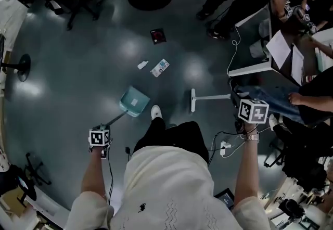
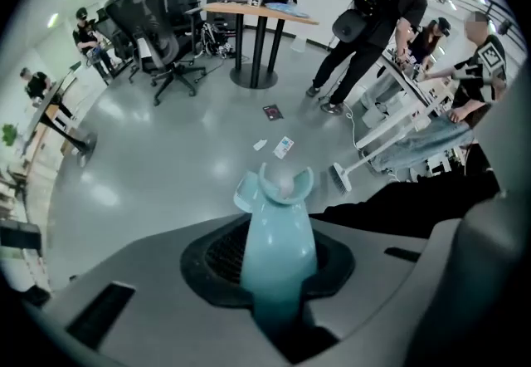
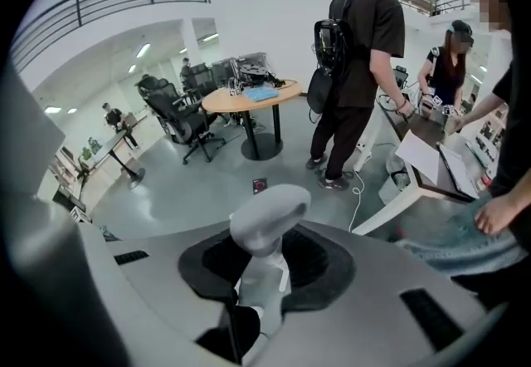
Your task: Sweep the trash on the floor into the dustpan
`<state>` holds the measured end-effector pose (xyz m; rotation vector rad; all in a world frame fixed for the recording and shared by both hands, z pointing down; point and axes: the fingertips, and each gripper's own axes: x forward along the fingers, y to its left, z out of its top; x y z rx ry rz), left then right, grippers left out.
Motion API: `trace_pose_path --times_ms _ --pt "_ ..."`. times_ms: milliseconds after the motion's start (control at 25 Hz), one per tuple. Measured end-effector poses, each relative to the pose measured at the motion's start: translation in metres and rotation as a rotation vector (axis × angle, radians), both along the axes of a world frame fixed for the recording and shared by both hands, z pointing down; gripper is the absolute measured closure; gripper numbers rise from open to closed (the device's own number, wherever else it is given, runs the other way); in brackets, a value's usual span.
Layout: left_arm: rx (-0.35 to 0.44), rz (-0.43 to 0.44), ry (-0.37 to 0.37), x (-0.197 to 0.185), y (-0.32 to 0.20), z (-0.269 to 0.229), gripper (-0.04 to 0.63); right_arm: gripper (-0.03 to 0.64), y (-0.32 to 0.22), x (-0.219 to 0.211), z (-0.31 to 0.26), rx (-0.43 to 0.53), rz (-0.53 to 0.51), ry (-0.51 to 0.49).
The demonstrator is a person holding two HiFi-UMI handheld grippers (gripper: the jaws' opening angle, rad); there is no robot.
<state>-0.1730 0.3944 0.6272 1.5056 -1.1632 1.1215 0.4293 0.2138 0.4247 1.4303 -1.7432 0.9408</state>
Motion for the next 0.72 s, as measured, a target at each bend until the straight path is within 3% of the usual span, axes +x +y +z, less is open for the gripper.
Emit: trace_pose_path --times_ms 80,360,520,720 --pt "-0.006 0.001 -0.013 0.019 -0.001 0.000 0.505 0.500 -0.030 0.013 0.002 0.016 -0.046 0.002" --pt "0.002 -0.129 -0.087 0.085 -0.038 0.007 0.505 0.499 -0.146 0.041 0.032 0.045 -0.296 0.017" --pt "-0.006 -0.239 -0.125 0.117 -0.041 0.008 0.505 0.500 -0.210 0.032 0.040 0.076 -0.491 0.018" --pt "-0.036 -0.284 -0.161 0.144 -0.050 0.032 0.505 0.499 -0.261 0.004 0.059 0.131 -0.671 0.027"
